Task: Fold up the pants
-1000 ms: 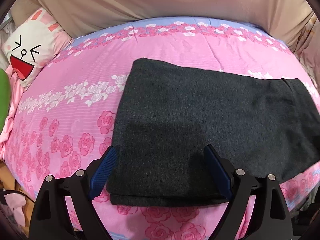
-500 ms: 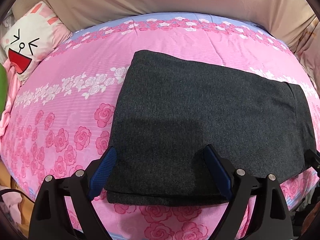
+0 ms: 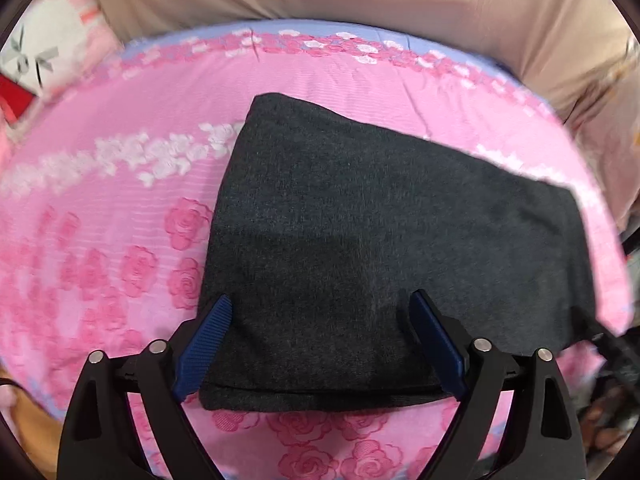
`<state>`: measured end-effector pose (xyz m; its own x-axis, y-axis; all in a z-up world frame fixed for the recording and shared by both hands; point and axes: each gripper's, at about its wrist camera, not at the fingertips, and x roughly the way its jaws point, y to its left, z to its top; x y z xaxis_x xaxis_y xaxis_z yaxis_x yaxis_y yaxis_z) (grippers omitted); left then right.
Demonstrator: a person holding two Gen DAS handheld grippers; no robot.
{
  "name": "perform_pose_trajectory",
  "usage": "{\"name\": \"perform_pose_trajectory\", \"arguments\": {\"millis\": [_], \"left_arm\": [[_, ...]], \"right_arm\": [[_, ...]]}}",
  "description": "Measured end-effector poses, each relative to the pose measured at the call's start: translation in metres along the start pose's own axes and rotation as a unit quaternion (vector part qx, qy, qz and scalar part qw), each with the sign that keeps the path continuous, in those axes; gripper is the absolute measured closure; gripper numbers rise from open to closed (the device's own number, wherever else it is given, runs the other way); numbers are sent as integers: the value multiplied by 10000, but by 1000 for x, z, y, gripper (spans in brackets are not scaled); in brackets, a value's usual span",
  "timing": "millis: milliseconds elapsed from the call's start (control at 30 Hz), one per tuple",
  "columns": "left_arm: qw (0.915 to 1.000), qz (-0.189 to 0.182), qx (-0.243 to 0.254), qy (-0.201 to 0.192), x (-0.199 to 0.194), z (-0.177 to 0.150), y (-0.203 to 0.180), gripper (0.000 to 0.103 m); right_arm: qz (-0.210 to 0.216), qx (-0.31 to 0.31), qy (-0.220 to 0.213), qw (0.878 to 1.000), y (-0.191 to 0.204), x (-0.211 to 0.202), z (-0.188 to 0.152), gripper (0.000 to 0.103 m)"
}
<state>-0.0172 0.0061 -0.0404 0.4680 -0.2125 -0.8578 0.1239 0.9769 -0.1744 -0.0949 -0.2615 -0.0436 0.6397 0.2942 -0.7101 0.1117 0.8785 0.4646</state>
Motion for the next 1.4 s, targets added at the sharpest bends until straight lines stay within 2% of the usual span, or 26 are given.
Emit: {"name": "perform_pose_trajectory", "arguments": {"millis": [100, 200, 400, 467, 567, 633, 700, 733, 767, 833, 933, 1033, 1067, 1100, 1133, 1167, 1200, 1267, 1400], "left_arm": [[9971, -666, -346, 127, 0, 5, 19, 11], [9938, -948, -532, 234, 3, 10, 26, 11], [9948, -798, -610, 159, 9, 18, 21, 11], [9940, -890, -625, 63, 3, 24, 27, 11], [9959, -521, -722, -136, -9, 32, 53, 11], [9917, -880, -932, 69, -3, 31, 75, 11], [9812, -1458, -1180, 446, 14, 26, 88, 11], [9788, -1585, -1198, 495, 20, 23, 87, 12], [9810, -1550, -1103, 371, 17, 22, 84, 12], [9792, -1779, -835, 500, 24, 24, 67, 12], [9857, -1543, -598, 326, 30, 28, 49, 12], [9830, -1680, -707, 238, 35, 34, 47, 12], [9817, -1730, -764, 221, 38, 38, 47, 14], [9820, -1702, -800, 196, 39, 40, 47, 31], [9836, -1597, -819, 190, 39, 41, 48, 48], [9864, -1335, -926, 243, 39, 43, 50, 74], [9867, -1245, -1011, 259, 36, 42, 54, 91], [9801, -1572, -1187, 261, 23, 39, 63, 91], [9818, -1647, -895, 294, -17, 20, 56, 92]], "right_arm": [[245, 85, 10, 9997, -4, 2, 2, 27], [348, 40, -21, 9994, 1, 8, 5, 18], [358, -157, -77, 9992, 22, 29, 17, 17], [347, -91, -62, 9993, 25, 32, 19, 17], [480, -65, 38, 9988, 21, 27, 14, 18], [631, -32, 104, 9979, 17, 21, 9, 18], [769, 30, 184, 9969, 12, 16, 5, 19], [811, 78, 205, 9965, 11, 16, 5, 20], [857, 132, 208, 9960, 10, 15, 5, 20], [954, 277, 185, 9949, 8, 16, 7, 20], [1056, 380, 90, 9936, 8, 23, 13, 20], [1108, 456, -49, 9928, 12, 33, 22, 20], [1086, 470, -74, 9929, 14, 36, 24, 23], [1008, 478, -81, 9937, 15, 38, 26, 37], [824, 481, -79, 9954, 16, 41, 28, 64], [759, 505, -50, 9958, 16, 42, 30, 69], [821, 548, -47, 9951, 15, 40, 30, 71], [839, 498, -76, 9952, 17, 30, 27, 72], [948, 273, -56, 9951, 29, -3, 11, 73]]}}
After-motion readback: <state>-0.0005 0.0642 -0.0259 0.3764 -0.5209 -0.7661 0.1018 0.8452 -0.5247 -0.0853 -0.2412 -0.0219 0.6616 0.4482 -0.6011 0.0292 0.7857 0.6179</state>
